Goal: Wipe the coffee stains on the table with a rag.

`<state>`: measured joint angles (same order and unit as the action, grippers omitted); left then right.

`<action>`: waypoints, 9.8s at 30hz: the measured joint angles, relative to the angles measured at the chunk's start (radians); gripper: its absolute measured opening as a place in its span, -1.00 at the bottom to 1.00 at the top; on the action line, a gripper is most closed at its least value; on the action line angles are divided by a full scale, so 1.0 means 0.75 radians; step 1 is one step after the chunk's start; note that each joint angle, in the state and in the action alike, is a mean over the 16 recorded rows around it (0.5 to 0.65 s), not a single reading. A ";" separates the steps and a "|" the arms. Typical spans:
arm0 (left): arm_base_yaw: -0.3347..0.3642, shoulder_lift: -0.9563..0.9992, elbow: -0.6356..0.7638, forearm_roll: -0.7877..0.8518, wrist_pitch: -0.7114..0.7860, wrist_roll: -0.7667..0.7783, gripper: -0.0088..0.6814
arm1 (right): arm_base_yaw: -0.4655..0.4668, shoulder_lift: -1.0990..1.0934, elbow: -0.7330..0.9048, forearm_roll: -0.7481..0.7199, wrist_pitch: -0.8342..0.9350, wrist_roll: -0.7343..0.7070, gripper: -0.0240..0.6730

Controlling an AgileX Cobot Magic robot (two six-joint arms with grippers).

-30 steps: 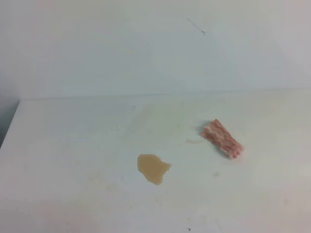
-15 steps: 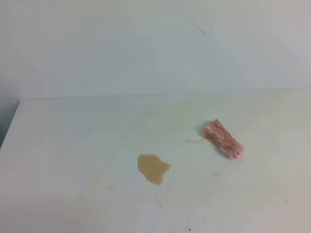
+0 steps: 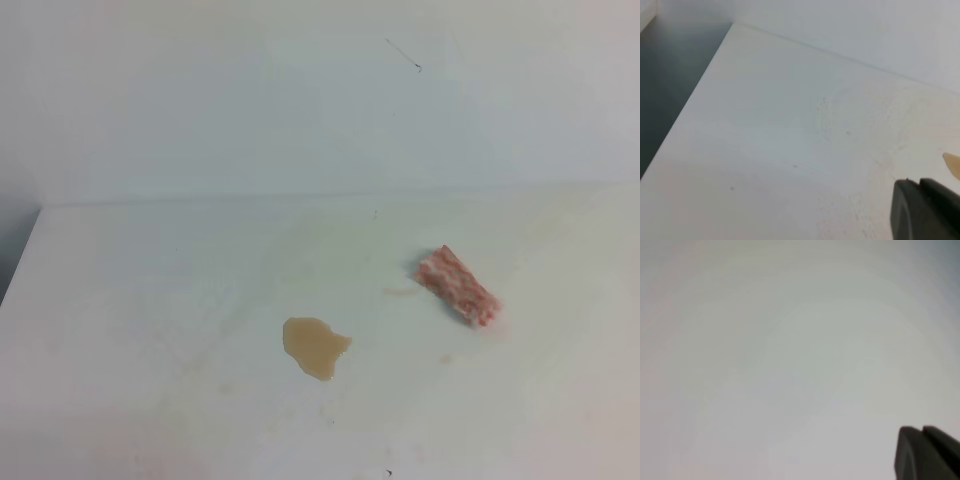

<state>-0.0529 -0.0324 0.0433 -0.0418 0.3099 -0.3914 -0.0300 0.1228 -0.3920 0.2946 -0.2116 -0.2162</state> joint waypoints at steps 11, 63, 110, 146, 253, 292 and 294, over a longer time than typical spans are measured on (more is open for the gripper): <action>0.000 0.000 0.000 0.000 0.000 0.000 -0.97 | 0.000 0.564 -0.565 0.161 0.691 -0.079 -0.94; 0.000 0.000 0.000 0.000 0.000 0.000 -0.97 | 0.480 2.541 -1.562 -0.229 1.290 0.004 0.17; 0.000 0.000 0.000 0.000 0.000 0.000 -0.97 | 0.612 2.819 -2.153 -0.130 1.669 0.046 -0.94; 0.000 0.000 0.000 0.000 0.000 0.000 -0.97 | 0.940 3.072 -2.228 -0.198 1.604 0.151 -0.94; 0.000 0.000 0.000 0.000 0.000 0.000 -0.97 | 0.518 2.468 -1.671 -0.308 1.543 -0.005 -0.01; 0.000 0.005 0.000 0.000 0.000 0.000 -0.97 | 0.518 0.645 -0.311 -0.902 0.888 0.494 -0.93; 0.000 0.005 0.000 0.000 0.000 0.000 -0.97 | 0.518 0.608 -0.243 -0.914 0.875 0.501 -0.93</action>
<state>-0.0530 -0.0287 0.0433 -0.0418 0.3099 -0.3914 0.3586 0.5788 -0.5743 -0.3906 0.4449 0.1599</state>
